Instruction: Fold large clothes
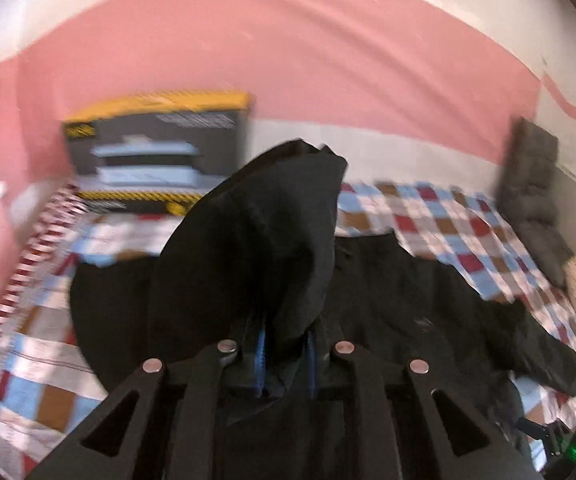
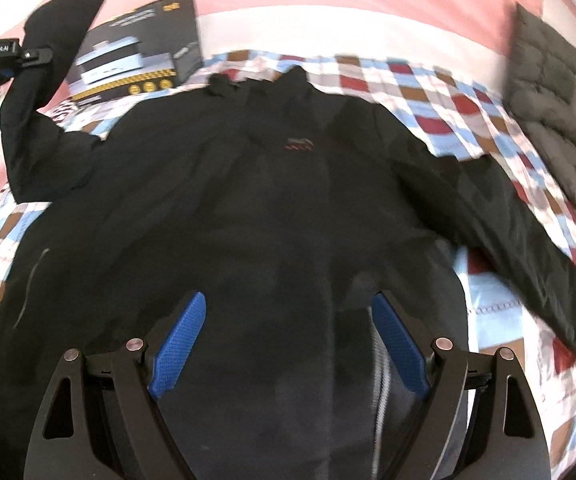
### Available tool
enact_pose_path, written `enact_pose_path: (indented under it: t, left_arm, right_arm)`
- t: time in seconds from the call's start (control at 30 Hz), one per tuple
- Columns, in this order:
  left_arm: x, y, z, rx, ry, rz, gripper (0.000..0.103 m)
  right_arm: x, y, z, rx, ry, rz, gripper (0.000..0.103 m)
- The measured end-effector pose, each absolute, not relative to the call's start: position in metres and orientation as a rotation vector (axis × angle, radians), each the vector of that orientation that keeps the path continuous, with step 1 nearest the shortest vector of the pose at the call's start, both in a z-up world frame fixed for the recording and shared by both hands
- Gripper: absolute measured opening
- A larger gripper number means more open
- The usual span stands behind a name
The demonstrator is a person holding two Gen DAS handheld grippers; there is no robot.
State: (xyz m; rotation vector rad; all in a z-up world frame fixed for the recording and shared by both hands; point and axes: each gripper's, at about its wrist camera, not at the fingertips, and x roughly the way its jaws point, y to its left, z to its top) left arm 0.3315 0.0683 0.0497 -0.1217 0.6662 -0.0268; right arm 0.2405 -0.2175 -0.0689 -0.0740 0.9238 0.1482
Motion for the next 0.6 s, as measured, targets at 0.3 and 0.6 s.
enact_pose_path:
  t: [0.3,0.6]
  left_arm:
    - [0.36,-0.021,-0.045,-0.161,0.88,-0.217,0.014]
    - [0.345,-0.034,-0.05,-0.239,0.977,-0.38,0.017]
  right_arm:
    - [0.247,-0.25,-0.084,-0.011,0.944,0.114,0.086]
    - [0.26,-0.267,-0.079,0.109,0.938,0.137,0.086]
